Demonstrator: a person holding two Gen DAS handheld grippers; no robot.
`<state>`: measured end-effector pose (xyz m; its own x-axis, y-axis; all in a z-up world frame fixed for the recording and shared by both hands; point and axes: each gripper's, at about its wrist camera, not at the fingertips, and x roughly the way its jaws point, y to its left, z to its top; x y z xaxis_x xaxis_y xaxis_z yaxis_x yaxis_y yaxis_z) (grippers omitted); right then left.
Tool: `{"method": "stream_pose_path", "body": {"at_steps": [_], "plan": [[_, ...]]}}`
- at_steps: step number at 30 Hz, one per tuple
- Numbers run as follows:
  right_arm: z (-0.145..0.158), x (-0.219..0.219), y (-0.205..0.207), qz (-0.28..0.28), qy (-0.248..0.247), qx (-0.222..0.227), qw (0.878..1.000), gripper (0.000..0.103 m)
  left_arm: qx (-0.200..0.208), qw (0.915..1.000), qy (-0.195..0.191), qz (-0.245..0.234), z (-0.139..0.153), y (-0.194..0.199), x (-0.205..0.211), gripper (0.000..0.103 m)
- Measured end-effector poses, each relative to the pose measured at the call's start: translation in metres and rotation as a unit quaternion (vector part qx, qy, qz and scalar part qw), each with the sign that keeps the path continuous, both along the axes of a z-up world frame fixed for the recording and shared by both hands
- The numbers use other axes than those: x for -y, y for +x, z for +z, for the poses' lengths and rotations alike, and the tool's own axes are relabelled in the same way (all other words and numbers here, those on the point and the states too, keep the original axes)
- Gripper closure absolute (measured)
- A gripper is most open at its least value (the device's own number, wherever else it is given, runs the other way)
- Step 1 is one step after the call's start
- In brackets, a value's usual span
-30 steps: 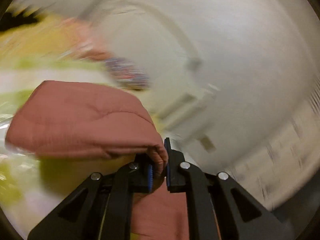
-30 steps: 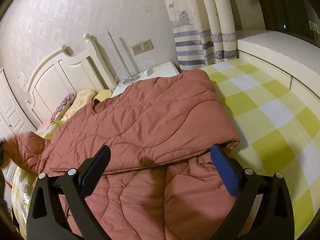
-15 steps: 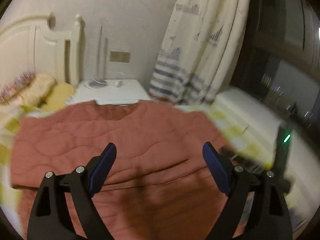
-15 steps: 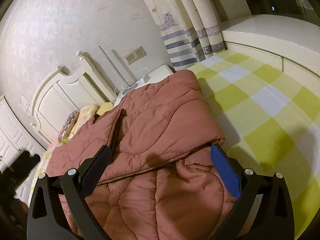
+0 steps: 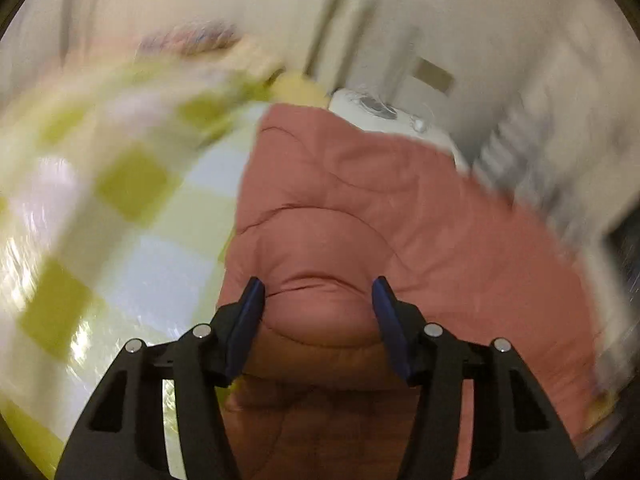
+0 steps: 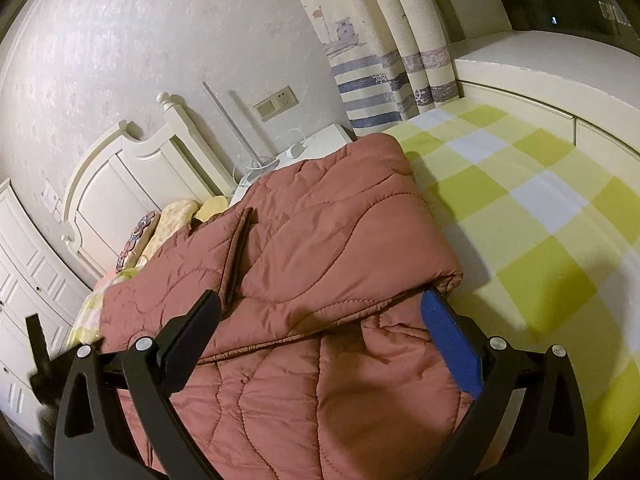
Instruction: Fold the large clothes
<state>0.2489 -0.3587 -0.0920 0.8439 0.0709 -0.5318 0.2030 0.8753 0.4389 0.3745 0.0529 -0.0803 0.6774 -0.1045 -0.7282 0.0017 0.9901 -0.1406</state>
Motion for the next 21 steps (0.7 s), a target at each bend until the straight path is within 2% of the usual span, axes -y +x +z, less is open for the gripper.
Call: {"method": "stream_pose_path", "body": {"at_steps": [1,2,4,5,6,8,9,12,14,15,16,17,18,20,21], "plan": [[0.000,0.000,-0.001,-0.001,0.000,0.001,1.000,0.007,0.011,0.9989,0.036,-0.027,0.002,-0.003,0.013,0.047],[0.000,0.000,-0.001,-0.002,0.000,0.002,1.000,0.007,0.022,0.9978,0.051,-0.035,0.008,-0.005,0.017,0.047],[0.000,0.000,-0.002,-0.003,0.000,0.001,1.000,0.007,0.053,0.9967,0.062,0.001,0.024,-0.005,0.008,0.042],[0.000,-0.001,-0.001,-0.003,0.000,0.000,1.000,0.007,0.062,0.9969,0.047,0.016,0.030,0.000,0.002,0.037],[0.000,-0.001,-0.002,-0.002,-0.003,0.000,1.000,0.007,0.066,0.9972,0.026,0.025,0.037,0.003,-0.002,0.028],[-0.001,-0.003,-0.002,-0.003,-0.005,-0.003,1.000,0.007,0.057,0.9974,-0.034,0.030,0.047,0.024,-0.017,0.025],[-0.001,-0.003,-0.001,-0.003,-0.007,-0.004,1.000,0.007,0.049,0.9971,-0.051,0.029,0.049,0.034,-0.021,0.025],[-0.002,-0.004,-0.002,-0.003,-0.006,-0.005,1.000,0.006,0.031,0.9970,-0.059,0.040,0.041,0.064,-0.011,0.023],[-0.002,-0.004,-0.001,-0.003,-0.006,-0.006,1.000,0.006,0.003,0.9965,-0.067,0.051,0.026,0.083,-0.010,0.023],[-0.002,-0.004,-0.001,-0.003,-0.006,-0.007,1.000,0.007,-0.024,0.9956,-0.076,0.048,0.012,0.096,-0.010,0.021],[-0.002,-0.004,0.000,-0.002,-0.006,-0.007,1.000,0.006,-0.047,0.9955,-0.073,0.040,0.001,0.101,-0.005,0.018],[-0.002,-0.004,0.000,-0.001,-0.006,-0.008,1.000,0.006,-0.065,0.9964,-0.047,0.027,-0.010,0.106,0.002,0.016],[-0.002,-0.004,0.000,0.000,-0.005,-0.008,1.000,0.006,-0.051,0.9986,-0.004,0.017,-0.010,0.107,0.011,0.015],[-0.003,-0.005,0.000,0.000,-0.003,-0.007,1.000,0.006,-0.035,0.9992,0.018,0.010,-0.002,0.107,0.017,0.015],[-0.002,-0.004,0.000,0.000,-0.002,-0.007,1.000,0.006,-0.016,0.9997,0.016,0.014,0.004,0.104,0.016,0.016]]}}
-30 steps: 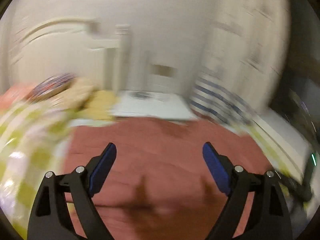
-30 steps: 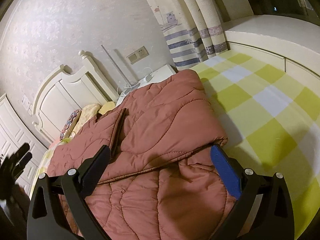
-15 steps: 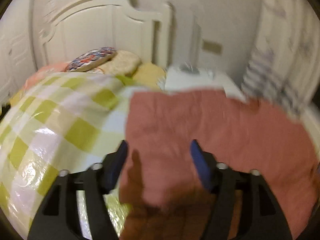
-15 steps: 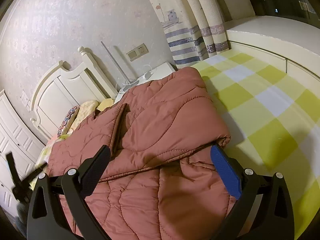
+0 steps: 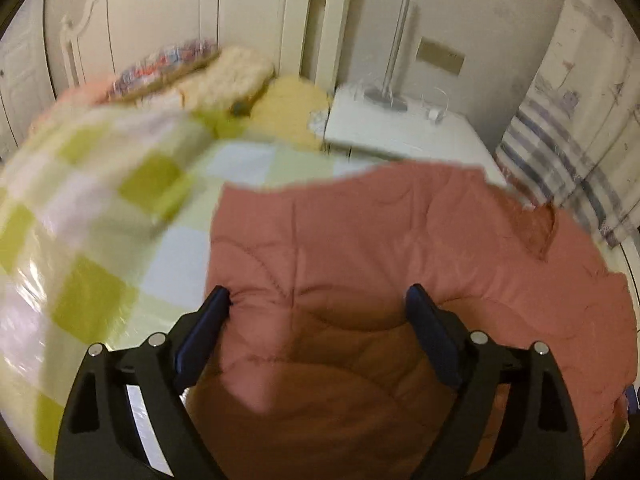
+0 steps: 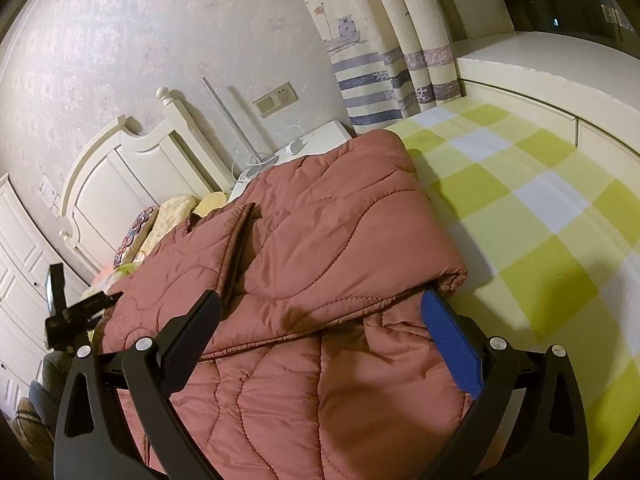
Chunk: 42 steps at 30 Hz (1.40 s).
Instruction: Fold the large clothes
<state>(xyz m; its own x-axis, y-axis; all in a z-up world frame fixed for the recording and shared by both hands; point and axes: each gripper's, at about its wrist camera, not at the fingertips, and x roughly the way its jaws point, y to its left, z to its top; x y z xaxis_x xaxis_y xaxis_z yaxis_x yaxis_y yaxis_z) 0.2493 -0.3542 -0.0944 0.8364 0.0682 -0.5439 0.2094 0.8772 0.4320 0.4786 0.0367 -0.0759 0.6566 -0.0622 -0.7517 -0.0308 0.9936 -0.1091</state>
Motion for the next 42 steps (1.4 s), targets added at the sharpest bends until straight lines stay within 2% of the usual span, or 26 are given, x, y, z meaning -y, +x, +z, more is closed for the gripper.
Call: {"method": "stream_pose_path", "body": {"at_steps": [1,3,5,6,7,9,10,12,13,14,16,18,20,21,22,24,27,29,32,34,38,42], "plan": [[0.000,0.000,0.000,0.000,0.000,-0.001,1.000,0.006,0.037,0.9991,-0.016,0.013,0.012,-0.006,-0.005,0.016],[-0.001,-0.001,0.001,0.001,-0.003,-0.003,1.000,0.006,0.051,0.9976,-0.045,0.017,0.019,-0.007,-0.007,0.015],[0.000,-0.003,0.001,0.001,-0.005,-0.003,1.000,0.006,0.011,0.9974,-0.070,-0.014,0.011,0.000,0.002,0.014],[0.000,-0.004,0.001,0.001,-0.005,-0.003,1.000,0.006,-0.028,0.9971,-0.062,-0.036,-0.003,0.008,0.012,0.011],[0.000,-0.004,0.000,0.001,-0.003,-0.003,1.000,0.006,-0.042,0.9974,-0.036,-0.047,-0.008,0.010,0.021,0.008],[0.000,-0.004,0.000,0.001,-0.002,-0.002,1.000,0.006,-0.028,0.9969,0.033,-0.066,-0.014,0.006,0.037,0.008],[0.000,-0.004,0.000,0.000,-0.002,-0.002,1.000,0.006,-0.020,0.9966,0.043,-0.067,-0.012,0.003,0.040,0.008],[0.000,-0.005,0.001,0.000,-0.001,-0.002,1.000,0.006,0.007,0.9983,0.018,-0.055,0.001,-0.007,0.037,0.009],[0.000,-0.005,0.001,0.000,-0.002,-0.003,1.000,0.006,0.032,0.9980,-0.020,-0.051,0.012,-0.018,0.033,0.009],[0.000,-0.004,0.001,0.000,-0.001,-0.002,1.000,0.006,0.042,0.9966,-0.044,-0.056,0.018,-0.026,0.034,0.009],[0.000,-0.005,0.001,0.000,0.000,-0.002,1.000,0.006,0.046,0.9936,-0.064,-0.081,0.021,-0.039,0.045,0.008],[0.000,-0.005,0.001,0.000,0.000,-0.002,1.000,0.006,0.029,0.9933,-0.048,-0.101,0.013,-0.048,0.061,0.007],[0.000,-0.005,0.000,0.000,0.001,-0.002,1.000,0.006,0.004,0.9923,-0.017,-0.123,-0.008,-0.049,0.080,0.007],[0.000,-0.006,0.000,0.000,0.001,-0.001,1.000,0.006,0.012,0.9922,0.005,-0.124,-0.015,-0.050,0.087,0.006],[0.000,-0.005,0.000,0.000,0.001,-0.001,1.000,0.006,0.017,0.9922,0.011,-0.123,-0.016,-0.055,0.088,0.006],[0.000,-0.004,0.000,0.000,0.004,0.000,1.000,0.006,0.024,0.9933,-0.011,-0.113,-0.008,-0.064,0.082,0.007],[0.000,-0.005,0.000,0.000,0.005,-0.001,1.000,0.006,0.056,0.9916,-0.043,-0.109,0.011,-0.095,0.076,0.006],[0.000,-0.004,0.000,0.000,0.005,-0.001,1.000,0.006,0.065,0.9906,-0.023,-0.119,0.013,-0.113,0.084,0.002],[0.000,-0.004,0.000,-0.001,0.005,0.000,1.000,0.006,0.032,0.9871,0.040,-0.152,-0.008,-0.119,0.105,0.002],[0.000,-0.004,0.000,-0.001,0.005,0.000,1.000,0.006,0.018,0.9848,0.069,-0.158,-0.021,-0.119,0.112,0.002],[-0.001,-0.003,0.000,-0.002,0.008,0.000,1.000,0.006,0.058,0.9860,0.049,-0.148,-0.001,-0.131,0.104,0.002],[-0.001,-0.003,0.001,-0.003,0.008,0.000,1.000,0.006,0.068,0.9865,0.067,-0.134,0.010,-0.158,0.096,0.002]]}}
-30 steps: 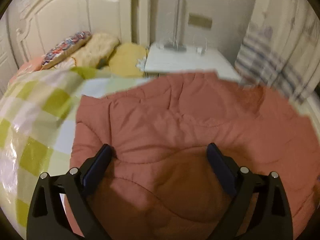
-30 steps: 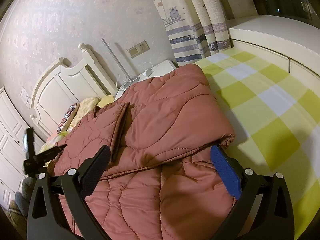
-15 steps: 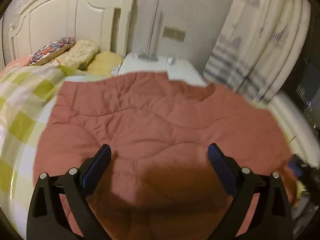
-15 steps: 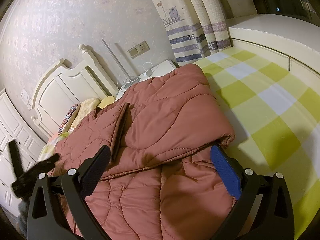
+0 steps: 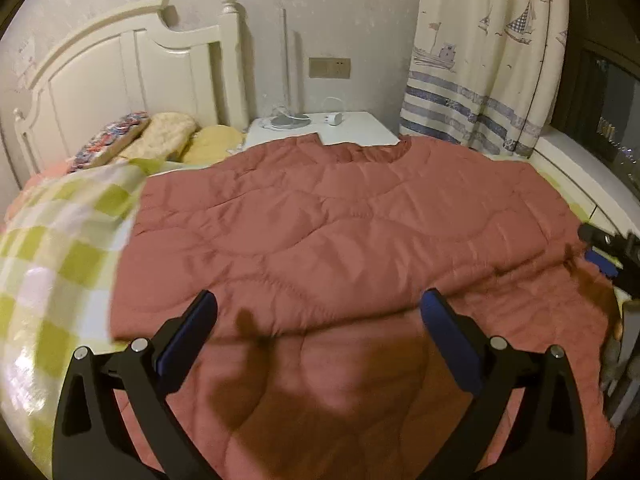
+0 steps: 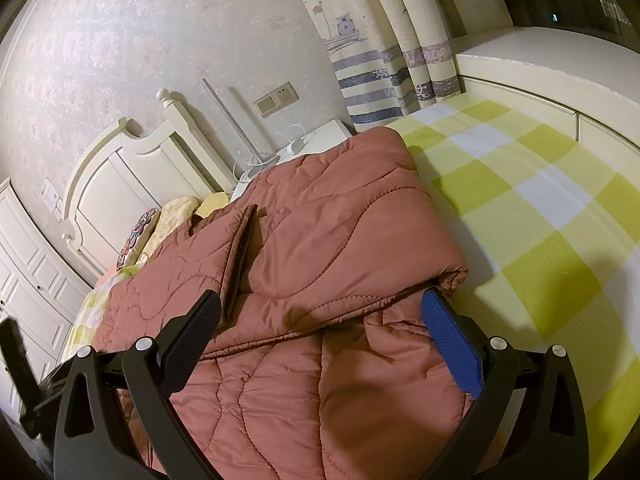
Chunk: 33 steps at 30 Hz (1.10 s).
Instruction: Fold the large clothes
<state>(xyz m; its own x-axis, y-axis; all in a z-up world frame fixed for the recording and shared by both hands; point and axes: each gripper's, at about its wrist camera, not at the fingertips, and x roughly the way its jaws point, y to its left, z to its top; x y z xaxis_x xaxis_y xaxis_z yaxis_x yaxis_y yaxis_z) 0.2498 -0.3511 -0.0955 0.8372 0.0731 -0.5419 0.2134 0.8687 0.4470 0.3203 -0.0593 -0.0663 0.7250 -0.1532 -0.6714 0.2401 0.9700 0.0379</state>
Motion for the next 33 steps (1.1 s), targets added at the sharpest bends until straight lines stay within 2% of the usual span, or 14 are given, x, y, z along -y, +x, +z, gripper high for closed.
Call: {"method": "stream_pose_path", "body": {"at_steps": [6,9,10,15,19,23,25,26,27,29,31,33], "plan": [[0.000,-0.001,0.000,-0.001,-0.002,-0.001,1.000,0.006,-0.020,0.9994,0.024,0.018,-0.020,-0.027,-0.018,0.002],[0.000,0.000,0.000,-0.001,-0.004,-0.003,1.000,0.006,-0.074,0.9966,0.025,0.027,-0.040,-0.017,-0.025,0.002],[0.000,-0.001,0.000,-0.002,-0.006,-0.003,1.000,0.006,-0.080,0.9961,0.020,0.029,-0.041,-0.015,-0.027,0.002],[-0.001,-0.002,0.001,-0.005,-0.012,-0.010,1.000,0.006,-0.080,0.9962,0.017,0.030,-0.042,-0.015,-0.031,0.002],[0.006,-0.008,0.002,-0.015,-0.028,-0.039,0.999,0.006,-0.082,0.9960,0.016,0.031,-0.044,-0.014,-0.034,0.002],[0.022,-0.051,-0.017,0.032,-0.070,-0.002,0.997,0.006,-0.082,0.9960,0.016,0.031,-0.044,-0.014,-0.031,0.002],[0.018,-0.085,-0.012,0.088,-0.114,-0.037,0.989,0.006,-0.083,0.9959,0.019,0.032,-0.044,-0.013,-0.029,0.002],[0.010,-0.102,-0.007,0.115,-0.143,-0.064,0.981,0.006,-0.082,0.9959,0.020,0.032,-0.044,-0.013,-0.029,0.002],[-0.005,-0.123,0.001,0.143,-0.183,-0.105,0.967,0.006,-0.082,0.9959,0.020,0.032,-0.044,-0.013,-0.030,0.002],[-0.022,-0.146,0.012,0.160,-0.245,-0.163,0.942,0.004,-0.083,0.9959,0.019,0.032,-0.044,-0.014,-0.028,0.002],[-0.021,-0.152,0.012,0.157,-0.261,-0.165,0.938,0.004,-0.082,0.9959,0.018,0.032,-0.044,-0.014,-0.028,0.002],[-0.023,-0.146,0.013,0.159,-0.238,-0.170,0.943,0.004,-0.085,0.9958,0.016,0.032,-0.045,-0.013,-0.028,0.002]]}}
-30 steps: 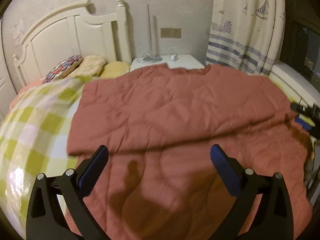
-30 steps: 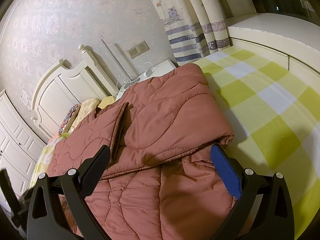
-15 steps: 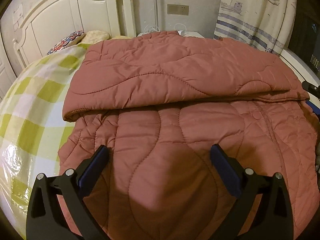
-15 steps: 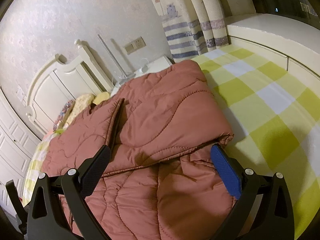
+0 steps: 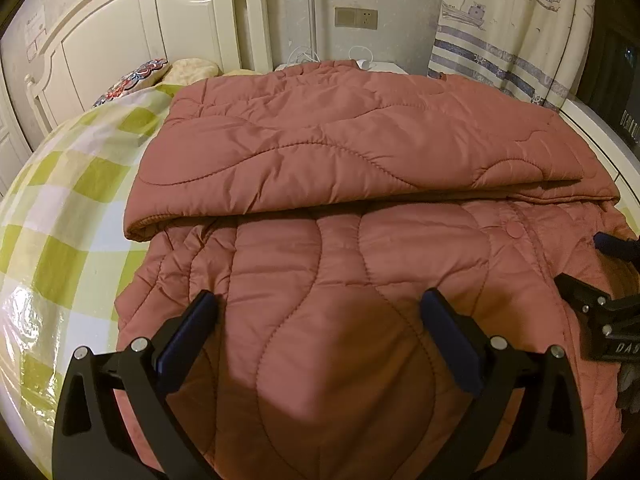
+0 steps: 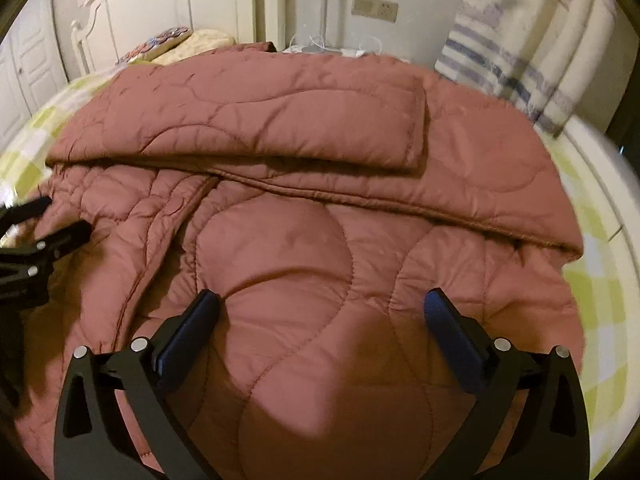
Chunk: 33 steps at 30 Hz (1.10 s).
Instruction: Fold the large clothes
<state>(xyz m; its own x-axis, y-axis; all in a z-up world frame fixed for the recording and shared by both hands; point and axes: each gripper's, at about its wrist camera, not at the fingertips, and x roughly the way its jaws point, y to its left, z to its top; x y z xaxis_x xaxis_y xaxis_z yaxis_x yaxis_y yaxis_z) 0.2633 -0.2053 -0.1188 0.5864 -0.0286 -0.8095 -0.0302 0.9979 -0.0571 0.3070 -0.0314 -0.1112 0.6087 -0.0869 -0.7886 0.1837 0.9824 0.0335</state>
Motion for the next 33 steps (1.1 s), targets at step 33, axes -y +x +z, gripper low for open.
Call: {"method": "stream_pose_path", "body": {"at_steps": [33], "plan": [[0.003,0.004,-0.002,-0.005,0.012,0.016,1.000,0.005,-0.025,0.9947,-0.024,0.097,0.009,0.129,0.007,0.002]]}}
